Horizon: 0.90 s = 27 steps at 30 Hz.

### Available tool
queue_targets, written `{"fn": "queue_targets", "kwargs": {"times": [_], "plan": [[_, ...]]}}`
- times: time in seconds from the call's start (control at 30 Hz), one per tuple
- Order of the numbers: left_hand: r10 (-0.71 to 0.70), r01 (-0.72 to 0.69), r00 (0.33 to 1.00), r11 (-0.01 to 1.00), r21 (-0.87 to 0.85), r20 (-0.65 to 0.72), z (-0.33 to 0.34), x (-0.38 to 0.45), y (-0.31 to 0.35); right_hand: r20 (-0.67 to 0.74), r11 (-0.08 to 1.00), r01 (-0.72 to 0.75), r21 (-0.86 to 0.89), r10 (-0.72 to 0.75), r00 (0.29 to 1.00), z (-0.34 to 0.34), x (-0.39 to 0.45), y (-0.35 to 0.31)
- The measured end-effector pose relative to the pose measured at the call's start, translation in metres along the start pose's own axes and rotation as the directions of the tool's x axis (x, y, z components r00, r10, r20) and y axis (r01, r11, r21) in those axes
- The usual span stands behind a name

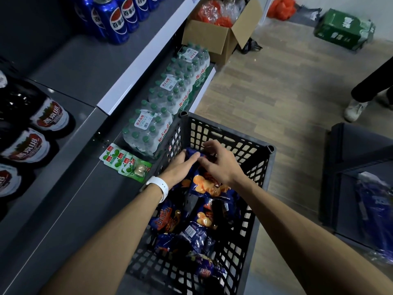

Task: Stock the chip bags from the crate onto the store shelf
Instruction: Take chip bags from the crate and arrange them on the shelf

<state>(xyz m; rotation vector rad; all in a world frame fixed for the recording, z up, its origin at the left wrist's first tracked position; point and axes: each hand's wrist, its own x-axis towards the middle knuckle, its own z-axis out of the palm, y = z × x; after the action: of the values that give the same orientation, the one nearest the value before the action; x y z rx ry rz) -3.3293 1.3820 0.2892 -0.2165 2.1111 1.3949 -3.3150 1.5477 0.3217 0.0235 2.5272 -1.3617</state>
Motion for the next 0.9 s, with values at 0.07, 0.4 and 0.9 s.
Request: {"fn": "queue_targets", "kwargs": {"times": [0.07,0.4,0.9], "plan": [[0.007,-0.006,1.000,1.000,0.010,-0.030,-0.002,0.001,-0.001,-0.141,0.993,-0.061,0.097,0.075,0.987,-0.003,-0.005,0.006],[0.100,-0.092,0.994,0.985,0.146,-0.053,-0.003,-0.012,-0.006,-0.024,0.660,-0.604,-0.448,0.666,0.746,0.037,-0.057,0.080],[0.290,-0.254,0.952,0.926,0.279,-0.094,-0.028,-0.043,0.001,0.303,0.900,-0.077,-0.430,0.224,0.926,-0.081,-0.062,-0.012]]}}
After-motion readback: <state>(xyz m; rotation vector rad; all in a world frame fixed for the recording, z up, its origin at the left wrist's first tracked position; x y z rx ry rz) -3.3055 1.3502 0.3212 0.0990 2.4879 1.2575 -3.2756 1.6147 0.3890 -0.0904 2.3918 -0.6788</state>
